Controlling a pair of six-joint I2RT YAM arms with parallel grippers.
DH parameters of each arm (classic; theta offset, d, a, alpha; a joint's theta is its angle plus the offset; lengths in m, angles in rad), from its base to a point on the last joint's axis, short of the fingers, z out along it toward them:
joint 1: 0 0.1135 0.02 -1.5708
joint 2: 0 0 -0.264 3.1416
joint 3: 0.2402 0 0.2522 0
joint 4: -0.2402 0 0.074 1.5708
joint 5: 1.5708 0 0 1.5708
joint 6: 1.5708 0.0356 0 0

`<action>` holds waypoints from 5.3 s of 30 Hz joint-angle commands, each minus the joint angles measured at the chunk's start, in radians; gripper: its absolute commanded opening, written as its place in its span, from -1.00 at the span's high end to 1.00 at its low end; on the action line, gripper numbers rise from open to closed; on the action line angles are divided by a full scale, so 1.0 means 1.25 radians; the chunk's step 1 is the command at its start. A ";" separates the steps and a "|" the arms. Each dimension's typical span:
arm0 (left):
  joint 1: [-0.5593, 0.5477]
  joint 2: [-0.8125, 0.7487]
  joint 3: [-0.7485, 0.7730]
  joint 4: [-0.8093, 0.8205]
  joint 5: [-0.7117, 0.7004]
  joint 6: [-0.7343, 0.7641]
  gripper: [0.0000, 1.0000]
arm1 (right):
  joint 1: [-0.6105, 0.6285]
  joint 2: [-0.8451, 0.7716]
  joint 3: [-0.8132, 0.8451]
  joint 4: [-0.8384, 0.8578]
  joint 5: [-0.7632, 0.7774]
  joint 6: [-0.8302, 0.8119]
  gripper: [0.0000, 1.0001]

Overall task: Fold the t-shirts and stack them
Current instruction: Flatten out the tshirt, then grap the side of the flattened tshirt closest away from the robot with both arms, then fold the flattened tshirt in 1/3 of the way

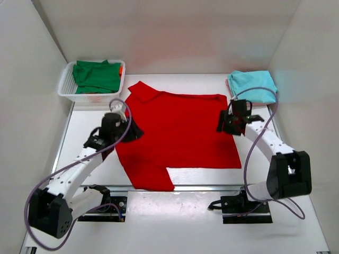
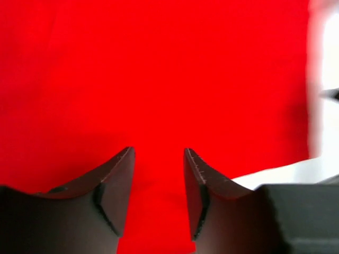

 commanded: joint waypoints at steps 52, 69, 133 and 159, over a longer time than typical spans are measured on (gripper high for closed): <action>-0.090 -0.189 -0.306 -0.195 0.072 -0.127 -0.03 | -0.175 -0.199 -0.249 -0.036 -0.049 0.022 -0.14; -0.140 0.010 -0.259 -0.138 0.022 -0.086 1.00 | -0.173 -0.029 -0.242 0.056 -0.023 0.055 0.79; 0.148 0.529 0.554 -0.289 0.036 0.155 1.00 | -0.139 0.251 0.216 -0.227 -0.104 -0.012 1.00; 0.187 0.504 0.519 -0.307 -0.019 0.160 0.33 | -0.150 0.255 0.235 -0.159 -0.050 0.003 -1.00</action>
